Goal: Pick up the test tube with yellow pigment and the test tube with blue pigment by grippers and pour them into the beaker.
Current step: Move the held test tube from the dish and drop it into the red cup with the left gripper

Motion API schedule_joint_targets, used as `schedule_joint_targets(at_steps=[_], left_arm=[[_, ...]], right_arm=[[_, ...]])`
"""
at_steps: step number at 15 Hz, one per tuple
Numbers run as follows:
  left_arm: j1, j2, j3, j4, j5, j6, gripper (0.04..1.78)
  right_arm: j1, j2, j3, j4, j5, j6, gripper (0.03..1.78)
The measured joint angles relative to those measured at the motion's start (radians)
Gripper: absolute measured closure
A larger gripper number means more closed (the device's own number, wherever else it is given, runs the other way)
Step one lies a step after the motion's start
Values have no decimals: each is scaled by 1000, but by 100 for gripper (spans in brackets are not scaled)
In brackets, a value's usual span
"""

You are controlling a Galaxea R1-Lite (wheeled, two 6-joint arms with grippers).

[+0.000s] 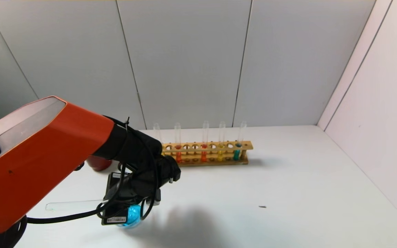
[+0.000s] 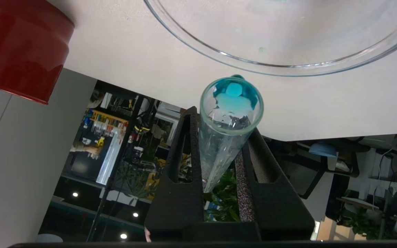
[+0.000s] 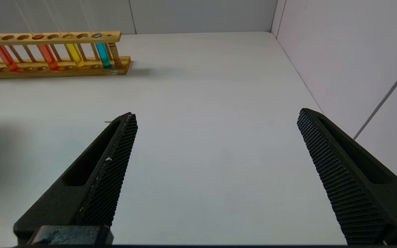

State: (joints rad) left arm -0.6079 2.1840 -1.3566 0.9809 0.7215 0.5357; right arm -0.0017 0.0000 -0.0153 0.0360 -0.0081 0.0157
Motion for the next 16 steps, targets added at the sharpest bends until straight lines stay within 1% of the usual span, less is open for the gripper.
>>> schedule_joint_targets(at_steps=[8, 10, 13, 16], left_arm=[[-7, 11, -9, 30, 1, -2, 150], [-17, 6, -13, 43, 26, -1, 150], [-42, 3, -47, 114, 35, -14, 150], [-49, 19, -79, 133, 37, -26, 150]], right_arm=[[0, 0, 0, 0, 0, 0, 11], [0, 0, 0, 0, 0, 0, 11], [0, 0, 0, 0, 0, 0, 11], [0, 0, 0, 0, 0, 0, 11]])
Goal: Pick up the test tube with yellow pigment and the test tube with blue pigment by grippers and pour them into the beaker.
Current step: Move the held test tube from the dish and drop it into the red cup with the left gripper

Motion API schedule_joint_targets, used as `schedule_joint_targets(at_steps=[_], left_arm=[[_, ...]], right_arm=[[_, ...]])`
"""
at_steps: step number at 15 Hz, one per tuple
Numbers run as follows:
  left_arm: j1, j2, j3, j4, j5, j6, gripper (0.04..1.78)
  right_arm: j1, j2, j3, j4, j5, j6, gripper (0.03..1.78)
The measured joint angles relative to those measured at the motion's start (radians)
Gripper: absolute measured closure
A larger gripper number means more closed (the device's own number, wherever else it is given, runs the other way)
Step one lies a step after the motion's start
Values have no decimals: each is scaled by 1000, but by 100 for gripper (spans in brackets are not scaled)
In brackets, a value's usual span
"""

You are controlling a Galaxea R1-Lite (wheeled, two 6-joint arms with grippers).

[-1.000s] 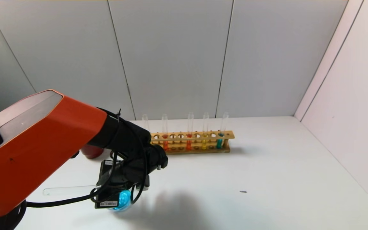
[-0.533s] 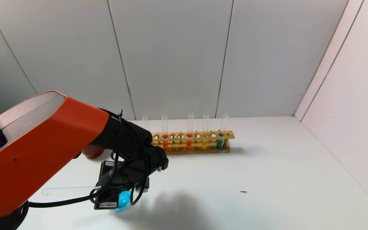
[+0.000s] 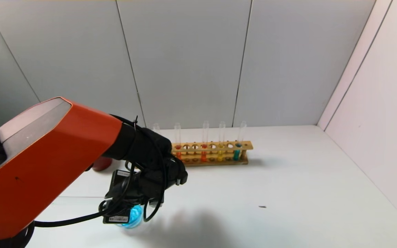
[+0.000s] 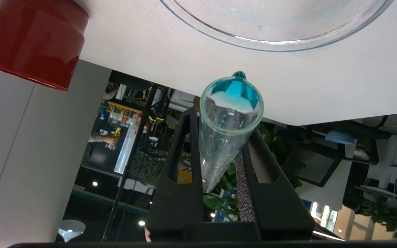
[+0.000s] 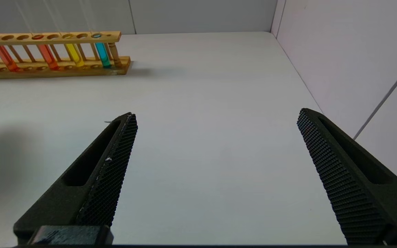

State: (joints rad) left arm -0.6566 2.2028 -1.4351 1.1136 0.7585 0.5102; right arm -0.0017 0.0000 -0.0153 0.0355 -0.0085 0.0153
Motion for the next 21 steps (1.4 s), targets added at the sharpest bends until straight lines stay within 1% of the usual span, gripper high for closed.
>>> schedule_joint_targets(at_steps=[9, 12, 14, 16, 18, 19, 21], left_arm=[[-6, -9, 0, 14, 0, -5, 150], [-7, -17, 13, 13, -11, -35, 150], [-1, -23, 25, 11, -45, -96, 150], [5, -29, 34, 16, -125, -184, 150], [5, -51, 53, 1, -180, -301, 150], [4, -75, 72, -17, -190, -358, 150], [6, -147, 136, -79, -195, -412, 150]], right_arm=[[0, 0, 0, 0, 0, 0, 11], [0, 0, 0, 0, 1, 0, 11], [0, 0, 0, 0, 1, 0, 11], [0, 0, 0, 0, 1, 0, 11], [0, 0, 0, 0, 1, 0, 11], [0, 0, 0, 0, 0, 0, 11], [0, 0, 0, 0, 1, 0, 11]])
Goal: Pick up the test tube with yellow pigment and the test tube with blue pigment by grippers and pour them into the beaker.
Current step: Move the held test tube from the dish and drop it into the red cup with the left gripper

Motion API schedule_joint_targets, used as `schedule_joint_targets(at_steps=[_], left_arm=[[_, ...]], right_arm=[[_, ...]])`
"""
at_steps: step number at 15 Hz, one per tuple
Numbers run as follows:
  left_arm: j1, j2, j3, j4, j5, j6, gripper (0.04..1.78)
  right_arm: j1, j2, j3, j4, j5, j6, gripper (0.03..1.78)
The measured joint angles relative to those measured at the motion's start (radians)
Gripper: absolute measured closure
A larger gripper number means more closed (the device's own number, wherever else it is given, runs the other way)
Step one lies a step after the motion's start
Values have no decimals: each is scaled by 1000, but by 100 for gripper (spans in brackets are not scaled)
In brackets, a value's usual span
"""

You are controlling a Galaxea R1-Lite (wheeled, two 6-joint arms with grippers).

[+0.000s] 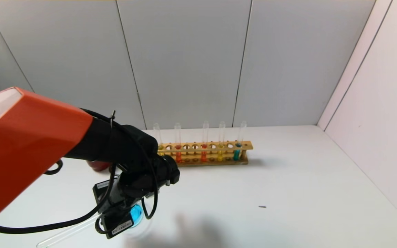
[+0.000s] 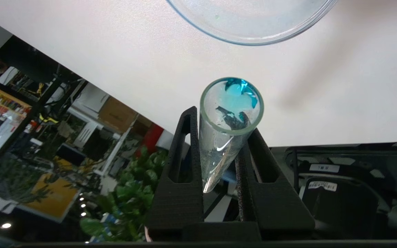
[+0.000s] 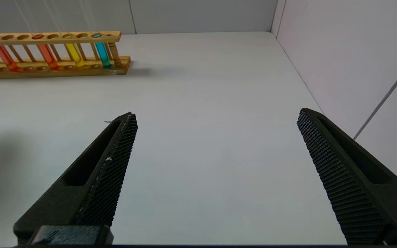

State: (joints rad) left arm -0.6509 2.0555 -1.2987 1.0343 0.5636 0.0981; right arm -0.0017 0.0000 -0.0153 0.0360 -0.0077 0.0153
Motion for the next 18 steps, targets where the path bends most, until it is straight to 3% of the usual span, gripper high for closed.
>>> schedule_joint_targets(at_steps=[3, 11, 18], left_arm=[[32, -116, 71, -109, -3, -17, 150], [147, -255, 79, -341, -32, -16, 150], [307, -313, 80, -557, -100, -15, 150]], right_arm=[[0, 0, 0, 0, 0, 0, 11], [0, 0, 0, 0, 0, 0, 11], [0, 0, 0, 0, 0, 0, 11]])
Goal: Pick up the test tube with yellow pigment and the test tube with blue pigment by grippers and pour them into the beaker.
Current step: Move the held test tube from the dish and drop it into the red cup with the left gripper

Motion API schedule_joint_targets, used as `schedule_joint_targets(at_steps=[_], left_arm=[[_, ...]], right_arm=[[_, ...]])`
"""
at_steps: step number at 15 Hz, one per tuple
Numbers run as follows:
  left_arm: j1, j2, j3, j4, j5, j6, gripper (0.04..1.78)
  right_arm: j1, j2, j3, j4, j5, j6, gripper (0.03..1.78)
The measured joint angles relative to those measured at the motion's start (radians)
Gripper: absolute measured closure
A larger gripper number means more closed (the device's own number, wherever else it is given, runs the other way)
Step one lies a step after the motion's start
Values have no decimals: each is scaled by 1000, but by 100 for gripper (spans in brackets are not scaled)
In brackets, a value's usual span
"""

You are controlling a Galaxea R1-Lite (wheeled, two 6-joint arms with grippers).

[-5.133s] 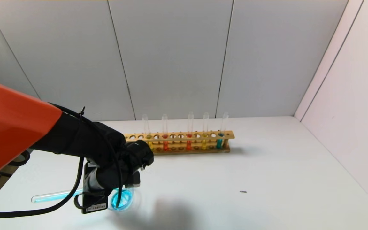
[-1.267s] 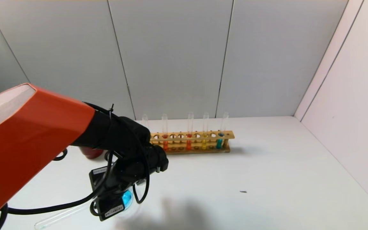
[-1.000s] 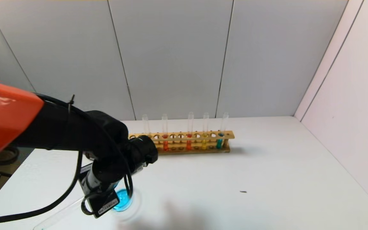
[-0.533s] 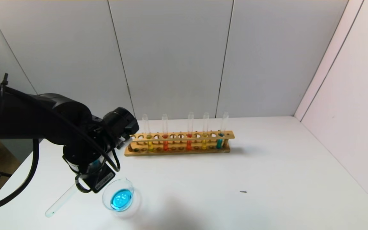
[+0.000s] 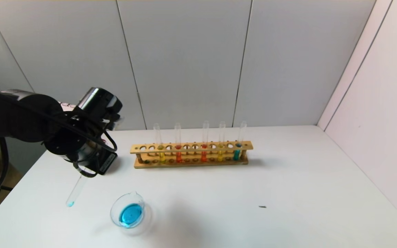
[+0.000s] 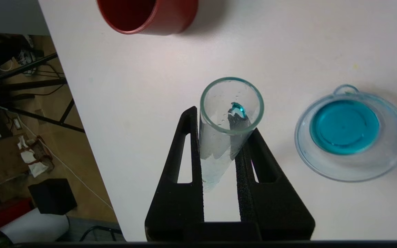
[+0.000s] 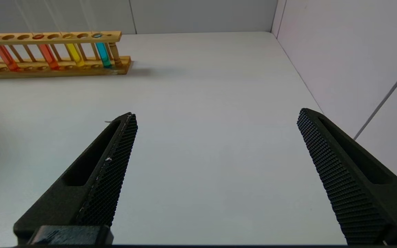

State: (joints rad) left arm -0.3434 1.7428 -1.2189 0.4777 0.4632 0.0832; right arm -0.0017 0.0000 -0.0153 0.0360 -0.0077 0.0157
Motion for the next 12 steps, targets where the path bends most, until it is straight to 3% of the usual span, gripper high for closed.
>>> schedule_joint_targets(at_steps=[3, 7, 12], left_arm=[[95, -6, -14, -92, -25, 5, 150], [190, 22, -50, -325, -50, 9, 150], [259, 82, -105, -497, -56, -1, 150]], right_arm=[[0, 0, 0, 0, 0, 0, 11], [0, 0, 0, 0, 0, 0, 11], [0, 0, 0, 0, 0, 0, 11]])
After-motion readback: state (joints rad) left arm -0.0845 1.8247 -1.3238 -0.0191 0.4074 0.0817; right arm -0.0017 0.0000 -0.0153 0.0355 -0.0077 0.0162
